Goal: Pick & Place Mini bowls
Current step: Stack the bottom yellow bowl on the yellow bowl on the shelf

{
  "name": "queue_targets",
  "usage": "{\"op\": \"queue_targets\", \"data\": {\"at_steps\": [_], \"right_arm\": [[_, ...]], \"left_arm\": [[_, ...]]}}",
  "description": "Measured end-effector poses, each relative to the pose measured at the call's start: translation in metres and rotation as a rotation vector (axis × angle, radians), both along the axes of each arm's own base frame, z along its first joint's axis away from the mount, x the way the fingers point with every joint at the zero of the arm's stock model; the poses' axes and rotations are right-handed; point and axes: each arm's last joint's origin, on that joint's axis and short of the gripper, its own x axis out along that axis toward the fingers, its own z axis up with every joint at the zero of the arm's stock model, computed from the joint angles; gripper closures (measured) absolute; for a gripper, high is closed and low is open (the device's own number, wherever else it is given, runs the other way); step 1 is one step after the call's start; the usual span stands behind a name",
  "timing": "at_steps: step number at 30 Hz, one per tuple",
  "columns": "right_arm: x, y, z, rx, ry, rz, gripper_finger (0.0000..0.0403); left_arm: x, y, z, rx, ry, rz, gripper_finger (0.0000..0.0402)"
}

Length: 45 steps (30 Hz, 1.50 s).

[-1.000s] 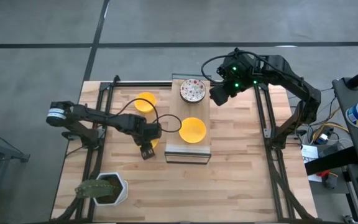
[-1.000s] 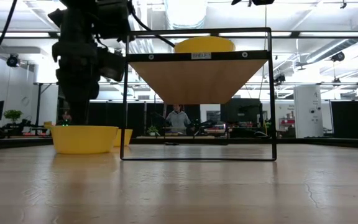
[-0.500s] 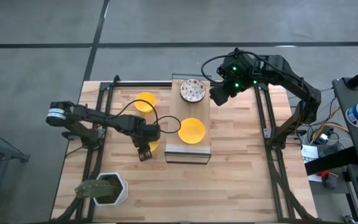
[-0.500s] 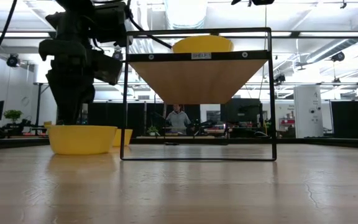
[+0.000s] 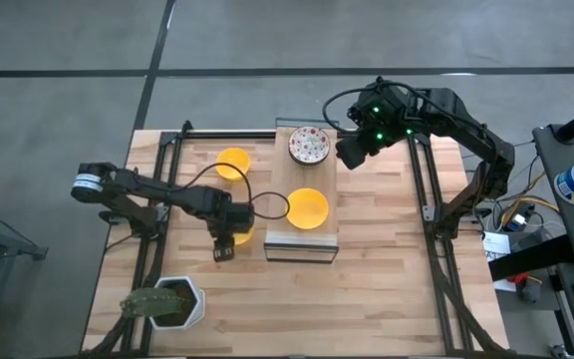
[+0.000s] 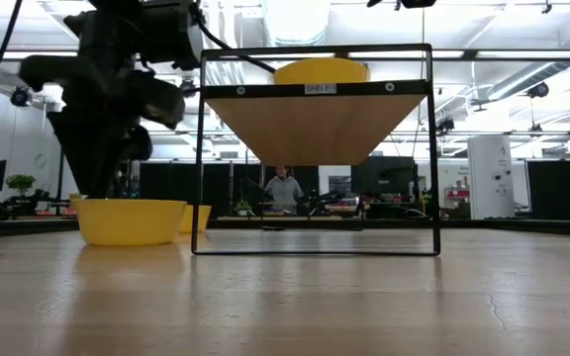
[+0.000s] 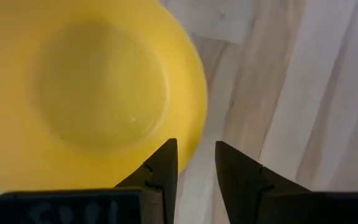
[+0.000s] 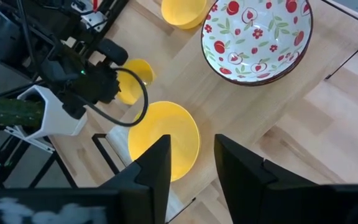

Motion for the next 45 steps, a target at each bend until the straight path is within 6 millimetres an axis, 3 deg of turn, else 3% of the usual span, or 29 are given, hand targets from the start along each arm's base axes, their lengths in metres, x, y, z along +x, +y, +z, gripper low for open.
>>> {"op": "queue_targets", "data": {"at_steps": [12, 26, 29, 33, 36, 40, 45], "right_arm": [[0.001, 0.000, 0.001, -0.004, -0.014, 0.000, 0.0289], [0.002, -0.001, 0.001, -0.008, -0.020, -0.001, 0.0298], [0.002, -0.001, 0.001, -0.010, -0.021, 0.001, 0.0298], [0.002, -0.001, 0.002, -0.012, -0.027, 0.001, 0.0298], [0.003, -0.001, 0.003, -0.016, -0.041, 0.001, 0.0298], [0.003, -0.001, 0.003, -0.017, -0.044, 0.001, 0.0298], [0.003, -0.001, 0.003, -0.019, -0.044, 0.003, 0.0298]], "left_arm": [[0.002, -0.002, 0.000, 0.034, -0.063, -0.173, 0.0301], [-0.003, 0.000, -0.017, 0.073, -0.069, -0.174, 0.0302], [-0.003, 0.000, -0.017, 0.079, -0.067, -0.172, 0.0320], [-0.002, 0.000, -0.018, 0.082, -0.074, -0.162, 0.0381], [-0.002, 0.001, -0.017, 0.083, -0.074, -0.140, 0.0393], [-0.005, 0.001, -0.010, 0.079, -0.026, -0.110, 0.0398], [-0.012, 0.002, 0.020, 0.065, -0.020, -0.085, 0.0401]]}}
